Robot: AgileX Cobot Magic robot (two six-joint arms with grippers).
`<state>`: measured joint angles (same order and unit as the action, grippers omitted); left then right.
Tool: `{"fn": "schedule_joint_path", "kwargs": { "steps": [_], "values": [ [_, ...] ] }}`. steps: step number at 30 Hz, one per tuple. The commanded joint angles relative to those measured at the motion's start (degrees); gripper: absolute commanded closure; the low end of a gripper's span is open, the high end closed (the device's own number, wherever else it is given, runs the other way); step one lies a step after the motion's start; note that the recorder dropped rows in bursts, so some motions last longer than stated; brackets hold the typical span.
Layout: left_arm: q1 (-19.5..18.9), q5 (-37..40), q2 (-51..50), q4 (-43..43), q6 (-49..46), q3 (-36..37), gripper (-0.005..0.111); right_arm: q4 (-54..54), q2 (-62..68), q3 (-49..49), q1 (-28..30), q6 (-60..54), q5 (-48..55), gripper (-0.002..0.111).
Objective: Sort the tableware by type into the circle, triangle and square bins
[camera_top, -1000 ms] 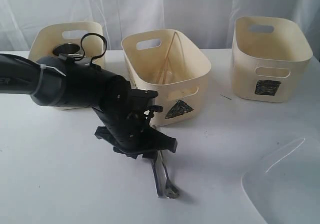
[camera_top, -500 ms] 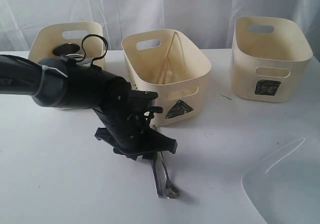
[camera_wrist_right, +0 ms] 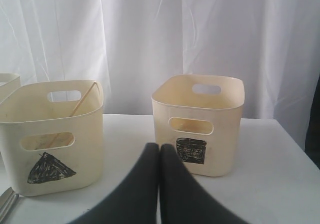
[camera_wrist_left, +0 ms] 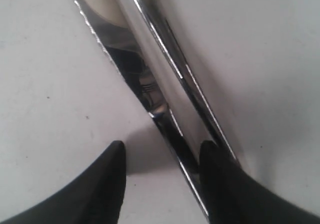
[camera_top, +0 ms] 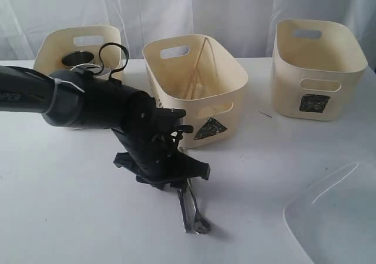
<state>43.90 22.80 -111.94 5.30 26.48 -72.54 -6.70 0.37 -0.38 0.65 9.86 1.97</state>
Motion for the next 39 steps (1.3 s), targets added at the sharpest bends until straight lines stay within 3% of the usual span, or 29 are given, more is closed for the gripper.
{"fn": "schedule_joint_path", "kwargs": {
  "steps": [1,39],
  "values": [
    [0.25,2.14,-0.45,1.54,0.52,-1.89,0.056,-0.45,-0.37,0.38,-0.21,0.41,-0.22,0.108],
    [0.25,5.45,-1.72,0.87,0.73,-2.22,0.056,-0.45,-0.37,0.38,-0.21,0.41,-0.22,0.108]
  ]
}}
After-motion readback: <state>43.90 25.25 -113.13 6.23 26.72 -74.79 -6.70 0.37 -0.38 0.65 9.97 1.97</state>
